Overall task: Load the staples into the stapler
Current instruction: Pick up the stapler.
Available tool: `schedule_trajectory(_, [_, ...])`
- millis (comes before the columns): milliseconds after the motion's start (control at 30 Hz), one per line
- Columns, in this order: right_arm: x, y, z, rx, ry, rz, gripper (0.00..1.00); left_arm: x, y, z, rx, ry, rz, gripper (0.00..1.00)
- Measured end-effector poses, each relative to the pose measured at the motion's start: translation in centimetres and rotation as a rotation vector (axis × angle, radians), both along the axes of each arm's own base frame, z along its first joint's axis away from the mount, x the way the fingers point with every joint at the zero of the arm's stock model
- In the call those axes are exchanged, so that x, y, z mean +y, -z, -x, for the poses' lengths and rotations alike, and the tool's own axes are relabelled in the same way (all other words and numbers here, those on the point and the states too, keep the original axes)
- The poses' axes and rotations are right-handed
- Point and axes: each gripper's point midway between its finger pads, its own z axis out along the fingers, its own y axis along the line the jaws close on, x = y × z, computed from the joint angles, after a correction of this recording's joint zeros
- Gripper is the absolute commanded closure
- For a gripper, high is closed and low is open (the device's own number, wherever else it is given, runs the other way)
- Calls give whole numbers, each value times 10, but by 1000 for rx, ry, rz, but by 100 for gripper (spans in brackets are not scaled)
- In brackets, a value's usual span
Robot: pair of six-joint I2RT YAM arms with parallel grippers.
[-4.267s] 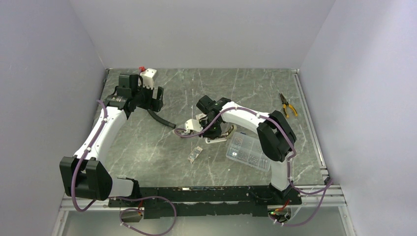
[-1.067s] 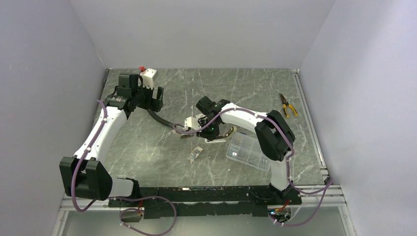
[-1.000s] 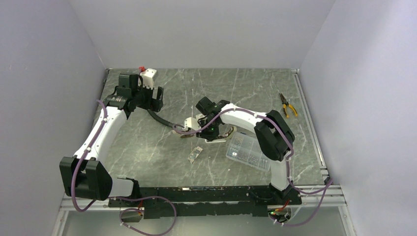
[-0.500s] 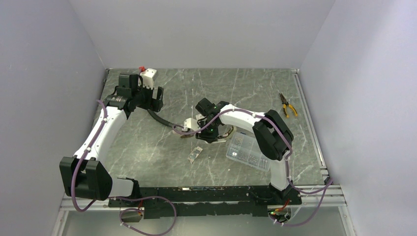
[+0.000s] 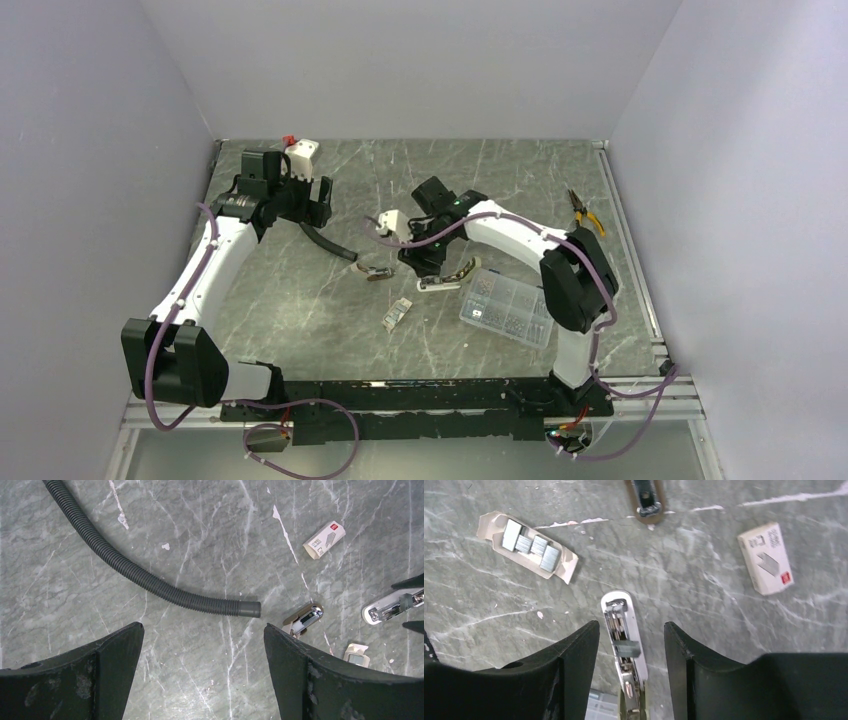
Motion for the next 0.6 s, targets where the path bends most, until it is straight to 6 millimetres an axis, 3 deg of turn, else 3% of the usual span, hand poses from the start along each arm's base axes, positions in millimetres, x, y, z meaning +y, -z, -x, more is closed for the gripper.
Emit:
schedule_trajectory(367, [-27, -16, -23, 74, 121, -39, 41, 0, 0, 0, -1, 1, 0, 5])
schedule_trajectory(600, [-35, 5, -11, 176, 105, -4, 41, 0, 0, 0, -1, 1, 0, 5])
